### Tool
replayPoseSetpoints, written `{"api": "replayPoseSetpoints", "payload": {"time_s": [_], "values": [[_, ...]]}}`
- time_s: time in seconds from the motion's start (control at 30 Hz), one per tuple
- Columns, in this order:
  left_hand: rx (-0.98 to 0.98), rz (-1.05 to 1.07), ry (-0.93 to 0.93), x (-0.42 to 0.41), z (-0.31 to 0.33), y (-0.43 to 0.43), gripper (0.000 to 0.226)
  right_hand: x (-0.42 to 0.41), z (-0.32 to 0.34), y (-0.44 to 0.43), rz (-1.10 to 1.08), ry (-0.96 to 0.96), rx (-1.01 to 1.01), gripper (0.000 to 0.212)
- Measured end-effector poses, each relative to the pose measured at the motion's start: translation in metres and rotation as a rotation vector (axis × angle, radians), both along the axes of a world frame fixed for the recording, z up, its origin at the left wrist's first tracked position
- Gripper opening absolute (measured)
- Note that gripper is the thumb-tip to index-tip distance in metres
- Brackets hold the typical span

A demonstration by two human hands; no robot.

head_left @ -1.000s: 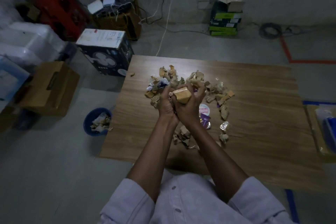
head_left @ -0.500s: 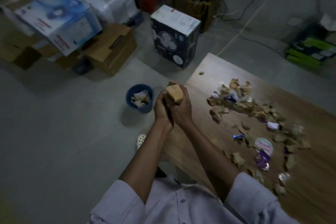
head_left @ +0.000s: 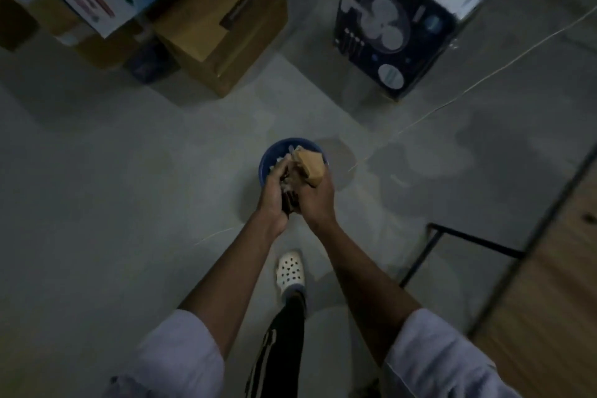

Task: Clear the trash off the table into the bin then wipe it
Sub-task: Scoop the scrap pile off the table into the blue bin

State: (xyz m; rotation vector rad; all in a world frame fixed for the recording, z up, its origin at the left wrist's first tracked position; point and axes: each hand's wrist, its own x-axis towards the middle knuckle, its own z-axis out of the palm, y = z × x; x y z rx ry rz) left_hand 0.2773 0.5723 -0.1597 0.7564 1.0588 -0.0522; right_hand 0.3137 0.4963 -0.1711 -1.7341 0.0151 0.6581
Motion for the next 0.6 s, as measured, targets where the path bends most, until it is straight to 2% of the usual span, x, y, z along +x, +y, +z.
{"api": "replayPoseSetpoints", "payload": {"time_s": [0.17, 0.27, 0.33, 0.37, 0.43, 0.53, 0.6], "values": [[0.016, -0.038, 0.064, 0.047, -0.174, 0.057, 0.049, 0.046, -0.189, 0.059, 0.026, -0.024, -0.11, 0.072], [-0.017, -0.034, 0.056, 0.066, -0.271, 0.082, 0.062, 0.071, -0.292, 0.066, 0.104, -0.084, -0.214, 0.062], [-0.013, -0.048, 0.08, 0.074, -0.323, 0.091, 0.06, 0.087, -0.345, 0.061, 0.148, -0.115, -0.316, 0.066], [-0.002, -0.081, 0.093, 0.075, -0.348, 0.093, 0.057, 0.092, -0.358, 0.058, 0.155, -0.129, -0.383, 0.077], [0.059, -0.177, 0.13, 0.076, -0.384, 0.092, 0.077, 0.096, -0.375, 0.053, 0.185, -0.119, -0.485, 0.097], [0.324, -0.409, 0.228, 0.075, -0.419, 0.087, 0.076, 0.096, -0.386, 0.054, 0.328, -0.048, -0.564, 0.108], [0.394, -0.394, 0.242, 0.077, -0.418, 0.086, 0.074, 0.094, -0.385, 0.057, 0.363, -0.031, -0.577, 0.114]]}}
